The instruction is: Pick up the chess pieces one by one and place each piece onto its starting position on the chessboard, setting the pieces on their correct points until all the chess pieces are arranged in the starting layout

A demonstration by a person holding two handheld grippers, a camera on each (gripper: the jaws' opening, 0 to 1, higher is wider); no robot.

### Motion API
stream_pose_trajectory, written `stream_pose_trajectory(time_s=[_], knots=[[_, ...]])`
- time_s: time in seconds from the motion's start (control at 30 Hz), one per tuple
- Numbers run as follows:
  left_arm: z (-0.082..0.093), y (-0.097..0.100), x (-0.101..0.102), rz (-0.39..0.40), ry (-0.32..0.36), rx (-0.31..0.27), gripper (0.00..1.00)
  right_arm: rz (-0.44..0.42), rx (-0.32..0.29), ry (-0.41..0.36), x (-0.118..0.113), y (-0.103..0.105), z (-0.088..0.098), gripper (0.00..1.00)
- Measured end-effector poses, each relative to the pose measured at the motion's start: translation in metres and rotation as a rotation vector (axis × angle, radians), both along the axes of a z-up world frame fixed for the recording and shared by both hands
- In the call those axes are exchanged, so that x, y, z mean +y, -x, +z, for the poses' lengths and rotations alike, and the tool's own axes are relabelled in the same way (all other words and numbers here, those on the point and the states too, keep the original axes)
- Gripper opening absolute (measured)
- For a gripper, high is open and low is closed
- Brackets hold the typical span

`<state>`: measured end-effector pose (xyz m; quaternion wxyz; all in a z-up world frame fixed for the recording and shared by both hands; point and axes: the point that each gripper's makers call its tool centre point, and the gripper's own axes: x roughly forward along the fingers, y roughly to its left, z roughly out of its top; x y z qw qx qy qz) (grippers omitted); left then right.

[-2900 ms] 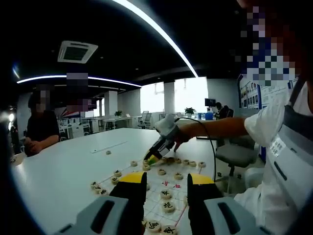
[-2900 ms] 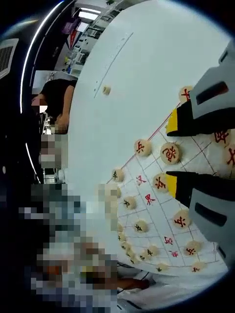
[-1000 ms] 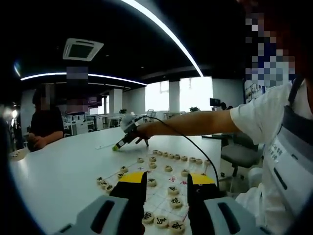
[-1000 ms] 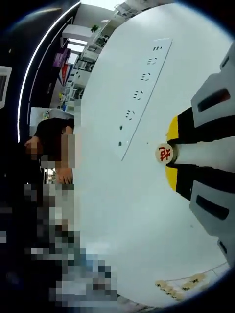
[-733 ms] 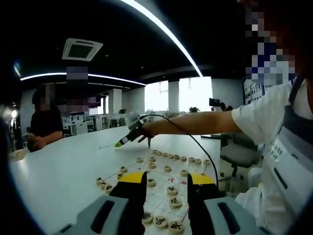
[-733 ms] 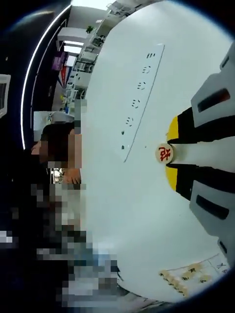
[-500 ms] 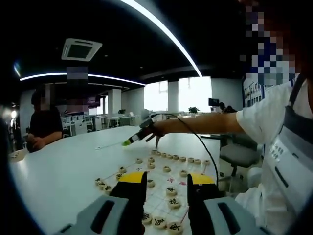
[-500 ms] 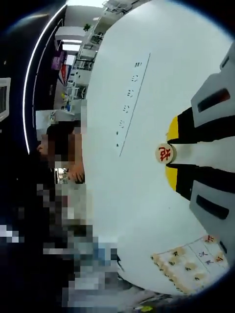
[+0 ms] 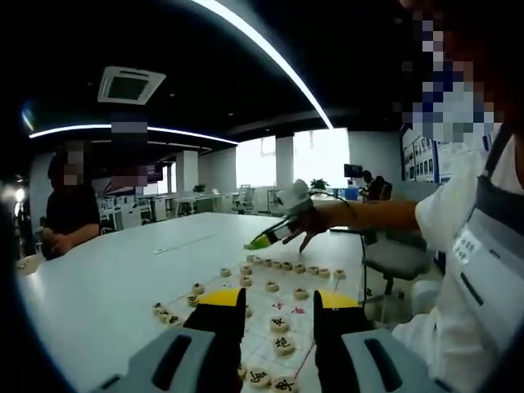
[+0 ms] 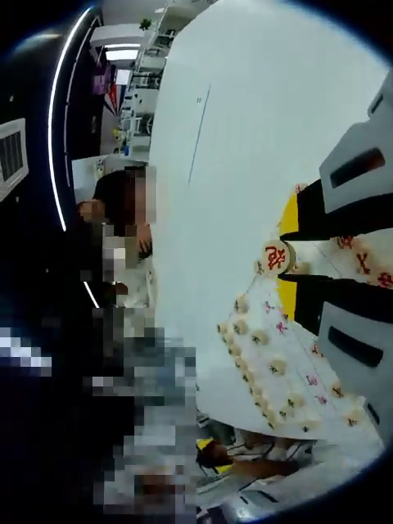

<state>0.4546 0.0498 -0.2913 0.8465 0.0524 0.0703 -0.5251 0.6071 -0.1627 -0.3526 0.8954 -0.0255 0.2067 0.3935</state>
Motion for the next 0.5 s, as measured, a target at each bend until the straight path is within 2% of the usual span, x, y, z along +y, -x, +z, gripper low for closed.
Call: stream_pose_trajectory(time_s=[0.07, 0.3, 0.5], knots=[[-0.001, -0.001, 0.0, 0.003, -0.004, 0.002, 0.35, 0.049, -0.015, -0.007, 0.003, 0.027, 0.002, 0.18], [-0.004, 0.002, -0.002, -0.004, -0.01, 0.008, 0.35, 0.181, -0.027, 0.015, 0.011, 0.095, 0.0, 0.18], [-0.005, 0.004, -0.004, -0.009, -0.013, 0.013, 0.35, 0.302, 0.011, 0.139, 0.021, 0.138, -0.024, 0.18]])
